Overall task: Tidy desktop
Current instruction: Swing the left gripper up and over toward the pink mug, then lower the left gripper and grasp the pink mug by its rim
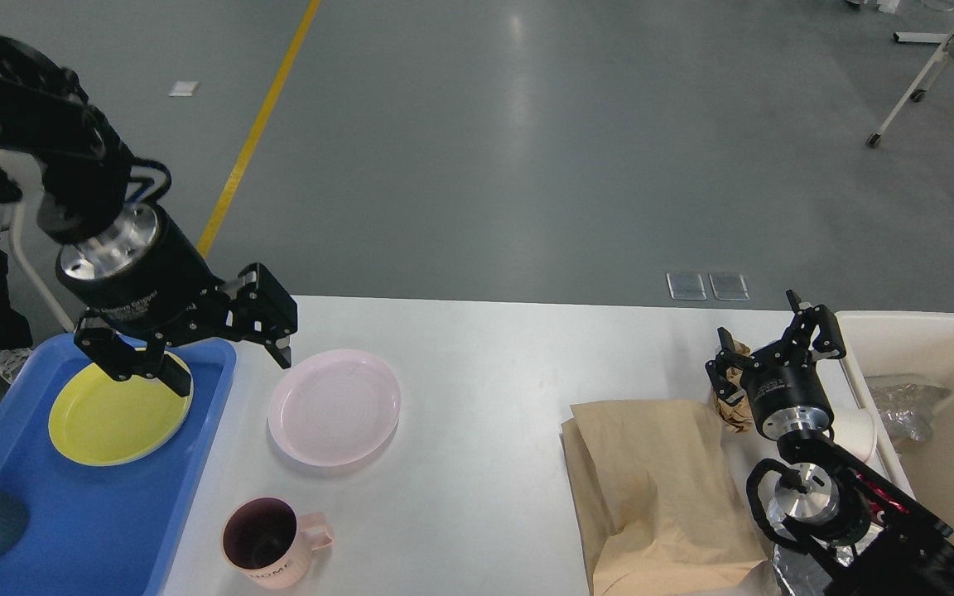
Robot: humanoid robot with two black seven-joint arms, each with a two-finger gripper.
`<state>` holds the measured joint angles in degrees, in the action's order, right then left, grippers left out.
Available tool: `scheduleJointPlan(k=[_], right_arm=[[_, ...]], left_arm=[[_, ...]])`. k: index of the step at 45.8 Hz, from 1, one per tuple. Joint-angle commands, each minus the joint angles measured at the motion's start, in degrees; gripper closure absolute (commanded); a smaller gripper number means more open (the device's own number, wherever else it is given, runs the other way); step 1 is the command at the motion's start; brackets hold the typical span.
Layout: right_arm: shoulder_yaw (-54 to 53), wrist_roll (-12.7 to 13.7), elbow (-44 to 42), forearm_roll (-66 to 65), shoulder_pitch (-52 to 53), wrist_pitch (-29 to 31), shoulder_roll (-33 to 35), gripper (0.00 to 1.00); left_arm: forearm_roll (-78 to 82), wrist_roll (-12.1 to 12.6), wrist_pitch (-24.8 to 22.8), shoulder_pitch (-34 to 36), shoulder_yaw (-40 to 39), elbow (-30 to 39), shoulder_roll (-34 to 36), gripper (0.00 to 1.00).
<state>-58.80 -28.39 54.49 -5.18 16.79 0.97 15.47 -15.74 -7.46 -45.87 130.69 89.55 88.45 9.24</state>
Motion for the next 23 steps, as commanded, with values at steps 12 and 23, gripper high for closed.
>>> scheduleJointPlan(k=[12, 23], right_arm=[[0.0, 0.0, 0.0, 0.0, 0.0, 0.0, 0.0, 0.00], [0.0, 0.0, 0.0, 0.0, 0.0, 0.0, 0.0, 0.00]], left_arm=[[19.1, 1.7, 14.8, -19.0, -6.5, -0.8, 8.9, 0.06], [27.7, 1.7, 23.2, -27.8, -8.7, -1.0, 9.1, 0.06]])
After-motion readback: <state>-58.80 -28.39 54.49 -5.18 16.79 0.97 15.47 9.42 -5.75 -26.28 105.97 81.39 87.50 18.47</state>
